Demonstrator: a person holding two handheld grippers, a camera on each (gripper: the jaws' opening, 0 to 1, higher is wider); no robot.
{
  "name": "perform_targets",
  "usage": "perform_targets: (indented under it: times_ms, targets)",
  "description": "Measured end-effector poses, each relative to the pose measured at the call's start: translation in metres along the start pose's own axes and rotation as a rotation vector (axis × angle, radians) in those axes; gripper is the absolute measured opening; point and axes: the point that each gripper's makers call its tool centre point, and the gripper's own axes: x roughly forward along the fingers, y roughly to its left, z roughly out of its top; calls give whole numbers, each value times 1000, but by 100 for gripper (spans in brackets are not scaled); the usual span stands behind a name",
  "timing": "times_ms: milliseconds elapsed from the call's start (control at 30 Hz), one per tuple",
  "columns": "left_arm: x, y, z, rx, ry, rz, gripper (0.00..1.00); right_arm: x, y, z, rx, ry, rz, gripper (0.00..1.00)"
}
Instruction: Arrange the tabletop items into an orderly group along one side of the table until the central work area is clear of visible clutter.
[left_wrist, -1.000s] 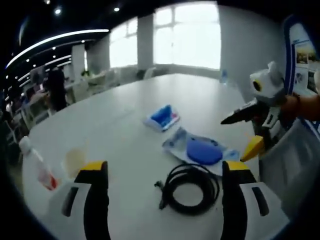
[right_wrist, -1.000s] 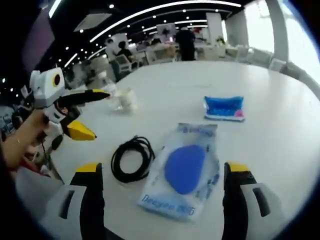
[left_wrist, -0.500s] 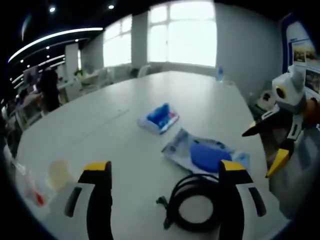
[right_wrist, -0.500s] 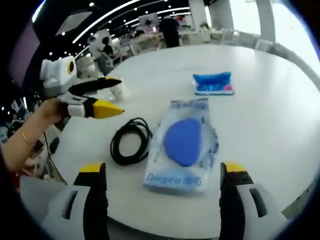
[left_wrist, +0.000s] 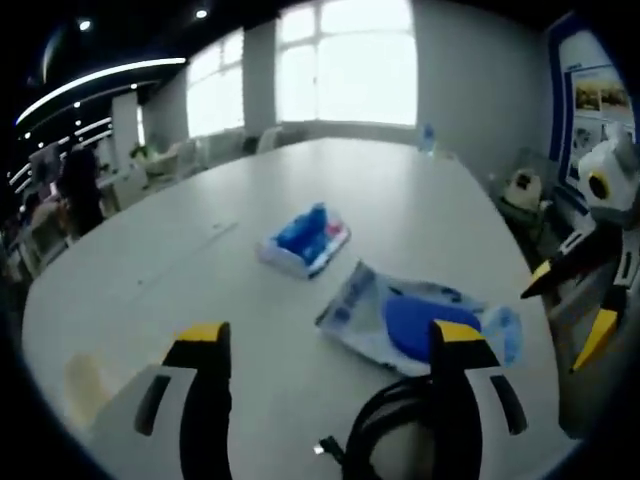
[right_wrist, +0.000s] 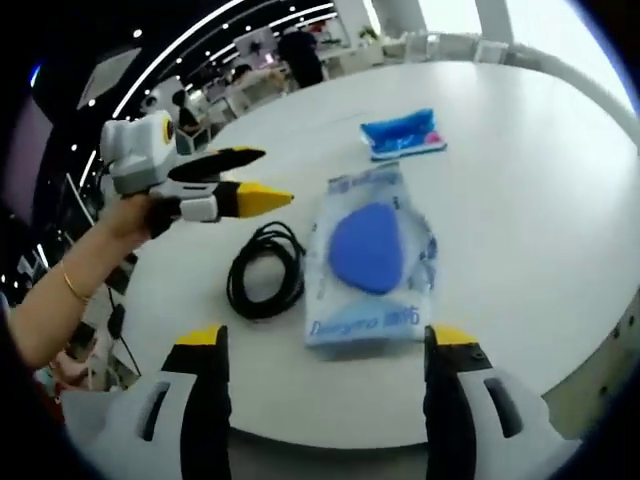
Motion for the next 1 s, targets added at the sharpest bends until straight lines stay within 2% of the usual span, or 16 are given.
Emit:
perform_targets:
  times_ms: [133,233,367,467,567,733,1000]
  targets:
    - [9,2,3,6,-5,-16,75,4,-1,-4,33,13,-5,71]
    - [19,1,1,18,14,-30,73,8,-3,-6,62,12,-19,66]
    - [31,-2,-5,42,42,-63,62,12,-2,-10,116,22,-12,60]
    - [39,-2,-9,59,56,-68,59,16,1,-12,126,31,-10,57]
    - [46,-8,-9,4,40,-104,51,19,0,-13,124,34,-13,54]
    - [57,-2,-15,11,55,-87,52,21,2,-13,131,36,-6,50]
    - [73,3,-28,-2,96,-113,47,23,4,-16,191,36,5,41]
